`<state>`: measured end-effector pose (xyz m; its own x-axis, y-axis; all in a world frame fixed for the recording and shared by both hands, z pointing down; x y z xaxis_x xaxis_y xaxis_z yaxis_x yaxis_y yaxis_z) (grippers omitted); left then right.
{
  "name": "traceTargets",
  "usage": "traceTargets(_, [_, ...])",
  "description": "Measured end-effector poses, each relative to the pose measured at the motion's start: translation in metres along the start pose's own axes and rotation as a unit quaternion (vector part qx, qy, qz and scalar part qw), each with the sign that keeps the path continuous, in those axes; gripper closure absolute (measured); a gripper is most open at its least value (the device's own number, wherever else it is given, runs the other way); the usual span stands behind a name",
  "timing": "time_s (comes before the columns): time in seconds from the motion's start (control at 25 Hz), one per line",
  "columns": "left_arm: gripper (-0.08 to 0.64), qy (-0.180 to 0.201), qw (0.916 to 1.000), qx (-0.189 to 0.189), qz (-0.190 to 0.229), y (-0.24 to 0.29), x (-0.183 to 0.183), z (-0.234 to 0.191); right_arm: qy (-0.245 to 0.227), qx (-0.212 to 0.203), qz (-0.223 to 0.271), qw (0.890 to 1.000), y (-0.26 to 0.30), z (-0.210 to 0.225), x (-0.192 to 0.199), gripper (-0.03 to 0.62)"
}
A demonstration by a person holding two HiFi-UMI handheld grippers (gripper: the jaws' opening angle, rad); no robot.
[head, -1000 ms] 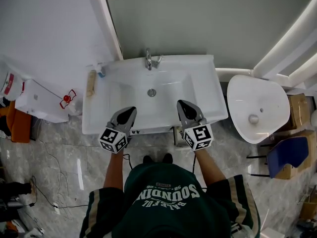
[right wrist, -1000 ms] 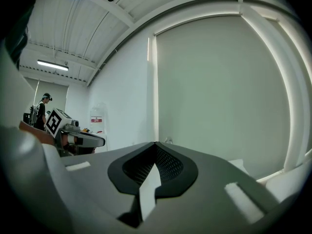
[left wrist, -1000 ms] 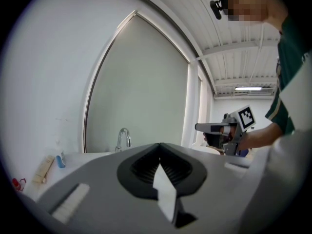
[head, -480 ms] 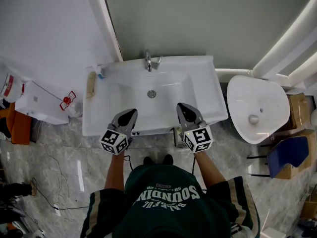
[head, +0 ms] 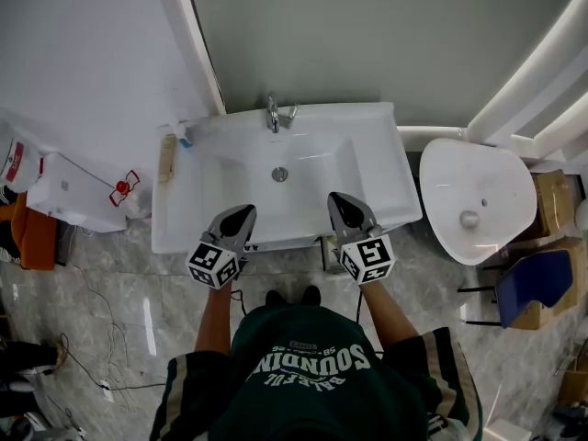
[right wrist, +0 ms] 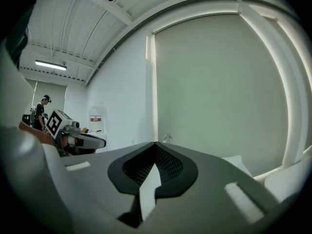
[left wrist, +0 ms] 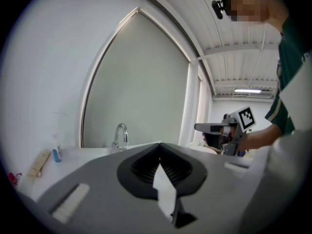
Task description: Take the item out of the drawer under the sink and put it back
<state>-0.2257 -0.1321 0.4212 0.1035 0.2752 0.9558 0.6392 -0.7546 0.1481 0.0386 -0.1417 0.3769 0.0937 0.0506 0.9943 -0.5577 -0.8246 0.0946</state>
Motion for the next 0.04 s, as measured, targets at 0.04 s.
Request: traceTargets(0.04, [0.511,0.0,1.0,0.001,0.0,0.0002,-0.0001,0.0,0.0,0.0,-0.001,1.0,0.0002,-0.0001,0.0,0.591])
Point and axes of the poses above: the fingertips, and each gripper's own axes: y forward along the fingers, z to its right, x out of its underside, the point moved 7 cm from there along -y, backward along the fingers, and after that the axes turned 5 degrees about -y, right-handed, at the moved point
